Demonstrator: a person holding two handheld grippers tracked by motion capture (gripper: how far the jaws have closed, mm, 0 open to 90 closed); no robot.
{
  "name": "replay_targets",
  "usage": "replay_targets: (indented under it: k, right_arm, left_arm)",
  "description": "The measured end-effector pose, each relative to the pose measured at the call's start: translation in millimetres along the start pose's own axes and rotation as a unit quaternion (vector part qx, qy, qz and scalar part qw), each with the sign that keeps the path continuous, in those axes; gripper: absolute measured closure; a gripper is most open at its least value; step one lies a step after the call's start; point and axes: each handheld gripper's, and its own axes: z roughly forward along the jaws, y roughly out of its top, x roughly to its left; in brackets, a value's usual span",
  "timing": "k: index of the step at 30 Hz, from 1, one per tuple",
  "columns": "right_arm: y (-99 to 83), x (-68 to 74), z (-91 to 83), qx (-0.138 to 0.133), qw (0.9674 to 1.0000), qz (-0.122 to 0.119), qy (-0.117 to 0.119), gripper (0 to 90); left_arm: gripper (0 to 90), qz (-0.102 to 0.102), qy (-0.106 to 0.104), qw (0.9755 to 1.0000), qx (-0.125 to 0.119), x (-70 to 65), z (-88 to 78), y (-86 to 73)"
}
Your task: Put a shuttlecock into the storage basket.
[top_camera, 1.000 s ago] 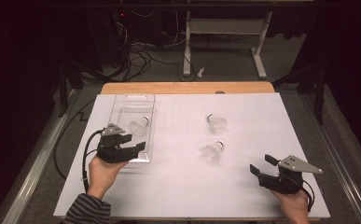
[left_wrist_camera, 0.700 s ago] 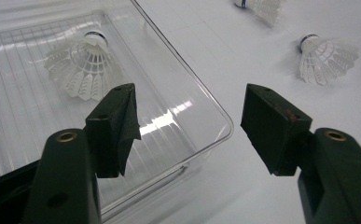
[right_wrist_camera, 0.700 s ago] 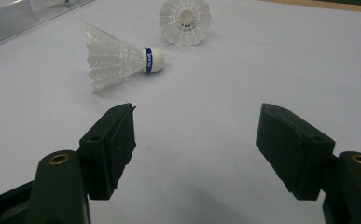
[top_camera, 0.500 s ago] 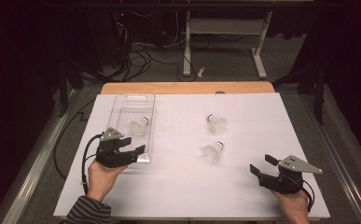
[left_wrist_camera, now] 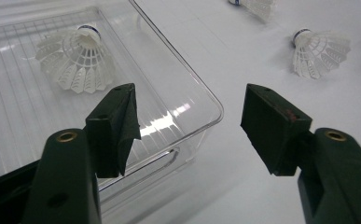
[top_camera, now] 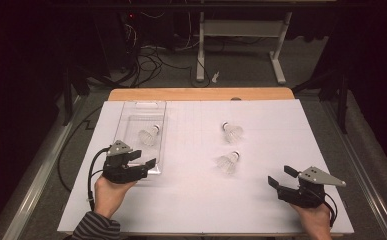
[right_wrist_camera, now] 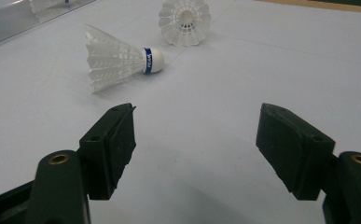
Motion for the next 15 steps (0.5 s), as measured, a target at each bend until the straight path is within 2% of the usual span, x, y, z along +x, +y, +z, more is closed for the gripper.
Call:
replay_targets:
  k: [15]
  right_arm:
    - [0.1, -0.8, 0.3, 0.000, 1.0000, 0.004, 0.000, 28.9]
  left_arm:
    - [37.2, -0.006, -0.001, 1.0000, -0.007, 5.7, -4.1, -7.5]
